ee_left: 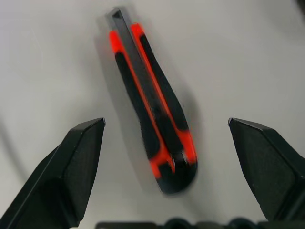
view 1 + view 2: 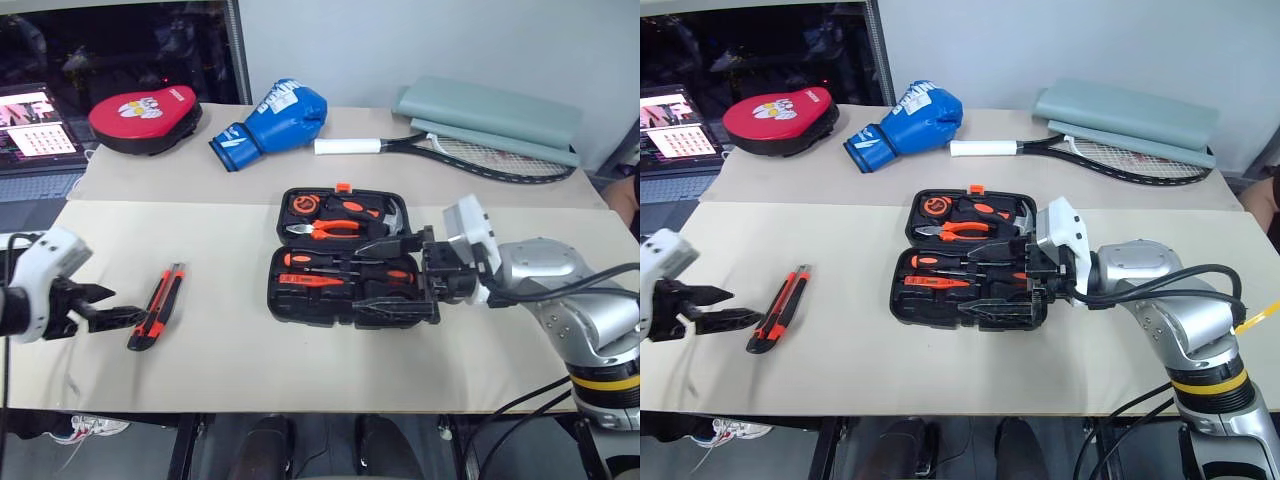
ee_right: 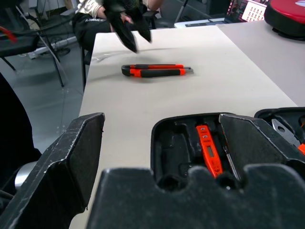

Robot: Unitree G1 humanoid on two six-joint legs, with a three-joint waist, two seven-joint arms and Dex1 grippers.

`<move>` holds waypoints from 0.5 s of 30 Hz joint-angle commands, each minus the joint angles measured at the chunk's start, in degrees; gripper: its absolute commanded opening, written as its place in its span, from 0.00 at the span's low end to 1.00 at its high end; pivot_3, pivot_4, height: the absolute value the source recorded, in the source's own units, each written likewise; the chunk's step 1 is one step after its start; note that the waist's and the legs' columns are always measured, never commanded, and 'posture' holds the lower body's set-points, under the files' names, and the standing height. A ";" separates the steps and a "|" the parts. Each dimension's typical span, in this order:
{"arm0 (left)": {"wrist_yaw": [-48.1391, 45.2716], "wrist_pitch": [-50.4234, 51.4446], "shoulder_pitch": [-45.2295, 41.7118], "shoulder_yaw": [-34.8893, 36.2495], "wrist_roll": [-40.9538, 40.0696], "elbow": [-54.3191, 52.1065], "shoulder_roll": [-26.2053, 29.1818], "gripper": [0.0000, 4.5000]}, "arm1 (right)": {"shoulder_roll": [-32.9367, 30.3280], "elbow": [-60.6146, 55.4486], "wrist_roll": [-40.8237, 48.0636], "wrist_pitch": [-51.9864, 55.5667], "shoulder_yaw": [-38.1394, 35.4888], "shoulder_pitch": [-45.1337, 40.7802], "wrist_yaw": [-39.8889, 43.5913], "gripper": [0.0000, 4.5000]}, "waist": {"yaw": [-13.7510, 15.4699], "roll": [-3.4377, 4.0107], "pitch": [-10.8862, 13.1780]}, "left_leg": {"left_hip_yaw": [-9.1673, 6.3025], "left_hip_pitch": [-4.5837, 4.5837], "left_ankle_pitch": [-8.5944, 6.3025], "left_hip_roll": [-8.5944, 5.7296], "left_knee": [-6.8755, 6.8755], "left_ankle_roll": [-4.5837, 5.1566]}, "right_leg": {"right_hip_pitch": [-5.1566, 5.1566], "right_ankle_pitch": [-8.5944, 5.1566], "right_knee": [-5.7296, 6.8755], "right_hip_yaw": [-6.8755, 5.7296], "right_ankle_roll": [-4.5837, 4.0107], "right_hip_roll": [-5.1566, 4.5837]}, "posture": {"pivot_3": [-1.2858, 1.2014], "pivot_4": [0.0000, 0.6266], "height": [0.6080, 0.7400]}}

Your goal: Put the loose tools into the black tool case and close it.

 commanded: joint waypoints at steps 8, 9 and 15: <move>7.31 3.66 -9.81 -17.69 3.29 6.41 1.86 0.99 | 1.41 -5.82 0.63 0.37 -2.38 3.36 -5.52 1.00 | -0.58 0.00 0.00 | 0.04 0.02 0.00 0.02 0.00 0.01 | 0.03 -0.02 -0.03 0.04 0.02 0.06 | 0.52 0.24 0.97; 7.61 4.13 -10.40 -18.08 2.98 6.69 1.34 0.99 | 1.37 -6.05 0.71 0.37 -2.55 3.67 -5.82 1.00 | -0.55 -0.01 0.01 | 0.04 0.02 0.00 0.02 0.01 0.01 | 0.03 -0.03 -0.03 0.04 0.02 0.06 | 0.52 0.24 0.97; 9.03 4.15 -11.09 -21.17 2.57 7.33 -1.44 0.99 | 1.01 -7.00 1.06 0.47 -3.31 4.27 -7.16 1.00 | -0.45 0.00 0.00 | 0.03 0.03 0.00 0.01 0.04 0.01 | 0.06 -0.03 -0.02 0.04 0.04 0.05 | 0.52 0.24 0.97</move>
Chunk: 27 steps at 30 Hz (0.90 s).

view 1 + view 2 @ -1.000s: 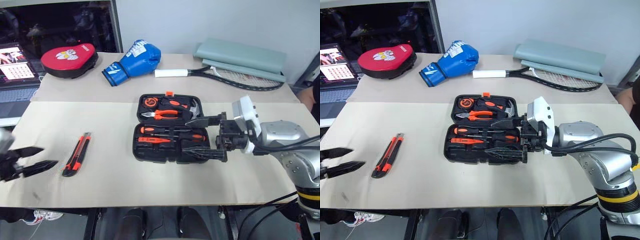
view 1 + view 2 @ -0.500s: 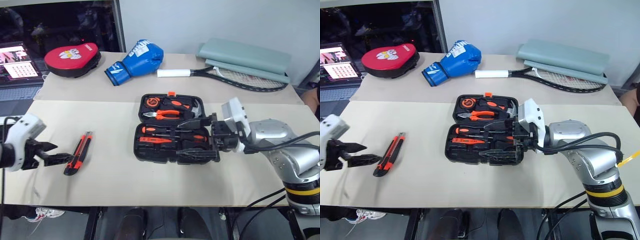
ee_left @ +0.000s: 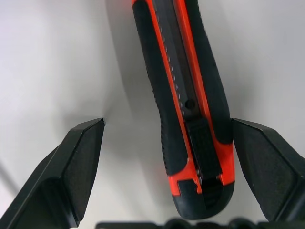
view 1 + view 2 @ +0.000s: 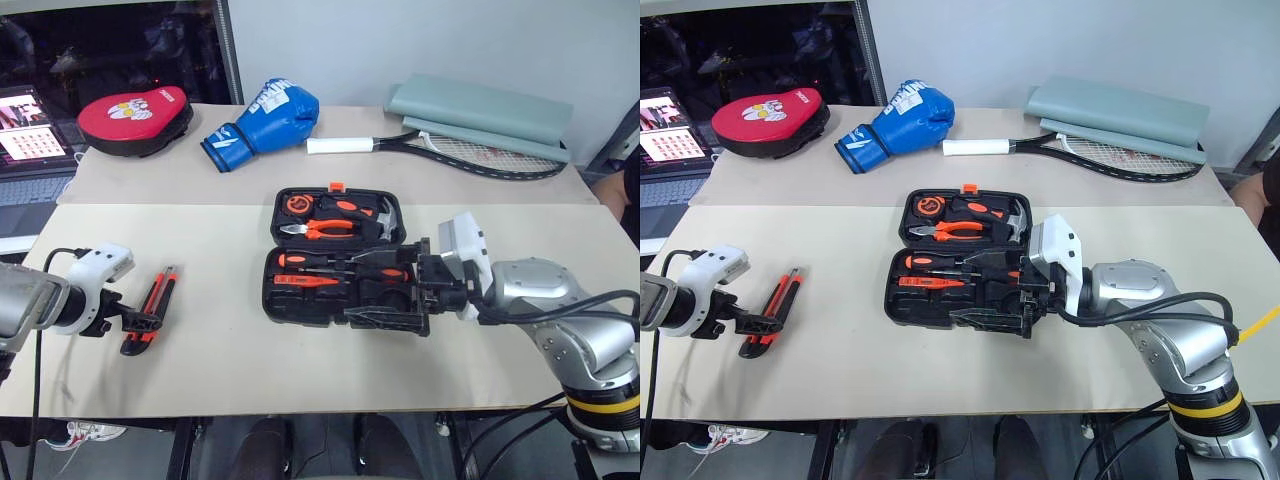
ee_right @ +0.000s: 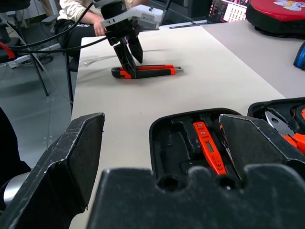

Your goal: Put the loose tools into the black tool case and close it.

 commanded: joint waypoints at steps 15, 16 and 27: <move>-5.23 -17.53 -7.52 -7.94 5.58 8.63 -3.83 0.39 | -3.37 -5.18 2.58 1.10 -5.61 1.88 -1.60 1.00 | 1.70 0.32 -0.17 | 0.02 0.25 0.07 -0.03 0.02 -0.01 | 0.20 -0.03 0.10 0.01 0.00 -0.02 | 0.52 0.24 0.97; -7.18 -22.06 -10.28 -10.07 7.77 10.52 -4.10 0.39 | -3.60 -5.38 2.70 1.26 -5.78 2.14 -1.61 1.00 | 1.91 0.30 -0.16 | 0.01 0.23 0.12 -0.03 0.03 -0.02 | 0.21 -0.03 0.10 -0.04 -0.01 -0.02 | 0.52 0.24 0.97; -36.74 -48.32 -40.72 -25.73 17.70 20.68 -16.64 0.39 | -5.94 -8.09 4.70 3.55 -8.20 4.91 -3.11 1.00 | 1.31 -0.22 0.01 | 0.04 -0.37 0.09 -0.14 0.32 0.22 | 0.07 0.11 -0.03 -0.12 0.16 0.04 | 0.52 0.24 0.97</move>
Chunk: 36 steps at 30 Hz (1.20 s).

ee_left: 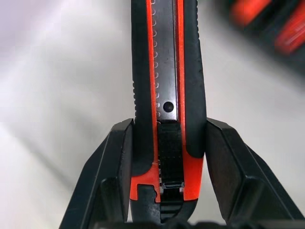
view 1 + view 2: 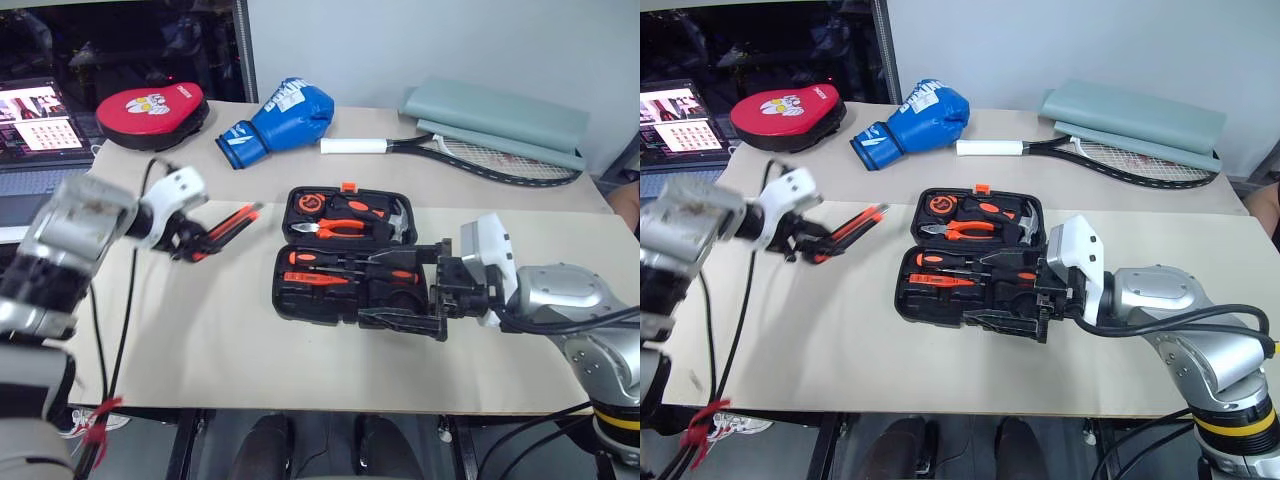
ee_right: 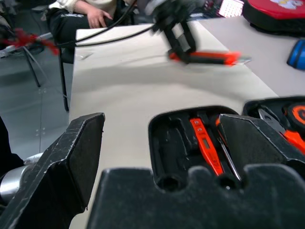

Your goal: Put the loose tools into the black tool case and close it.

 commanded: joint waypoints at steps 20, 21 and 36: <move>-11.75 8.32 -2.43 -15.65 11.30 -19.06 -13.92 0.39 | -0.81 -7.77 3.42 1.33 -5.98 8.35 -7.10 1.00 | -1.22 0.00 0.01 | -0.05 -0.05 -0.11 0.06 0.09 0.17 | -0.01 -0.10 -0.06 0.11 0.15 -0.02 | 0.52 0.24 0.97; -11.52 9.22 -2.10 -15.90 11.36 -19.60 -13.98 0.39 | -0.76 -8.09 3.57 1.30 -6.09 8.76 -7.46 1.00 | -1.23 0.00 0.01 | -0.05 -0.05 -0.11 0.07 0.13 0.17 | -0.02 -0.10 -0.06 0.12 0.15 -0.01 | 0.52 0.24 0.97; -7.49 11.68 0.79 -17.65 12.41 -19.72 -16.88 0.39 | -1.19 -9.59 4.93 1.04 -6.95 10.70 -10.52 1.00 | -0.97 0.00 0.01 | -0.05 0.12 -0.11 0.07 0.23 0.17 | 0.07 -0.10 0.04 0.17 0.13 -0.02 | 0.52 0.24 0.97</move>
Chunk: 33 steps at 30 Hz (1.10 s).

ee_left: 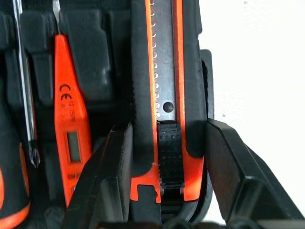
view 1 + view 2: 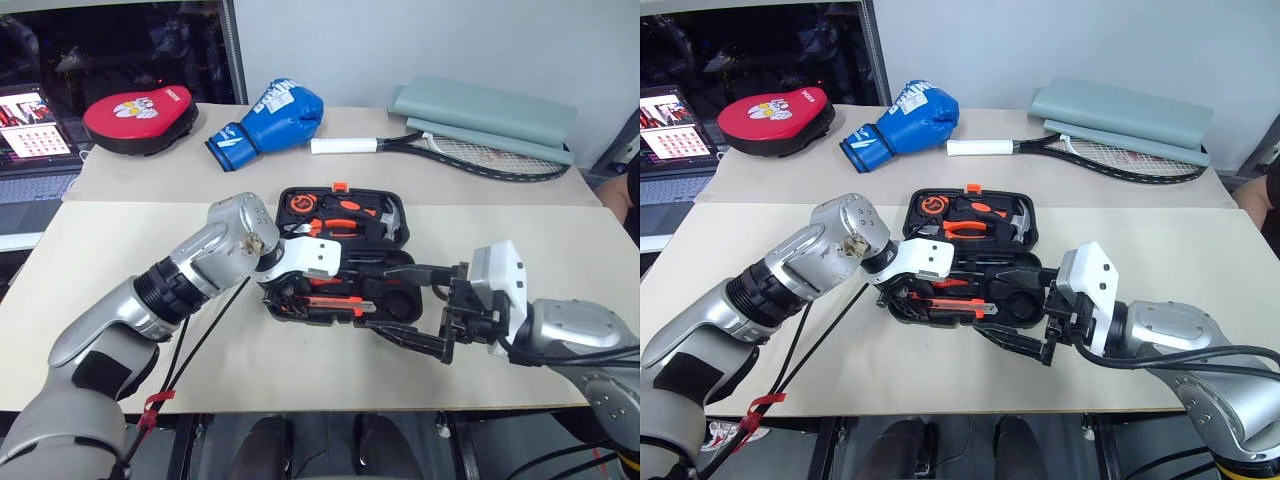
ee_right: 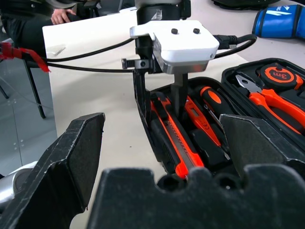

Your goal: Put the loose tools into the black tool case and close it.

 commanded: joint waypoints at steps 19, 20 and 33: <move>-0.68 2.32 -4.13 8.86 -8.69 1.38 -1.29 0.86 | -0.96 -1.50 1.45 -0.25 -1.97 -0.21 -0.83 1.00 | 0.28 0.01 -0.01 | 0.00 0.02 0.00 0.00 0.03 0.00 | 0.03 -0.01 -0.01 0.00 0.00 0.00 | 0.52 0.24 0.97; 0.00 0.53 -3.65 8.60 -8.13 2.13 -1.57 0.83 | -1.03 -1.48 1.47 -0.22 -1.95 -0.35 -0.81 1.00 | 0.28 0.01 0.00 | 0.00 0.04 0.00 0.00 0.03 0.00 | 0.04 -0.01 -0.01 0.00 0.00 0.00 | 0.52 0.24 0.97; -2.07 -6.00 -0.34 5.54 -6.85 2.76 -0.51 0.01 | -2.27 -2.18 2.87 0.47 -3.19 0.25 -1.02 1.00 | 0.33 0.01 0.00 | 0.01 0.01 0.00 0.01 0.03 0.00 | 0.01 0.00 0.01 0.01 -0.01 0.00 | 0.52 0.24 0.97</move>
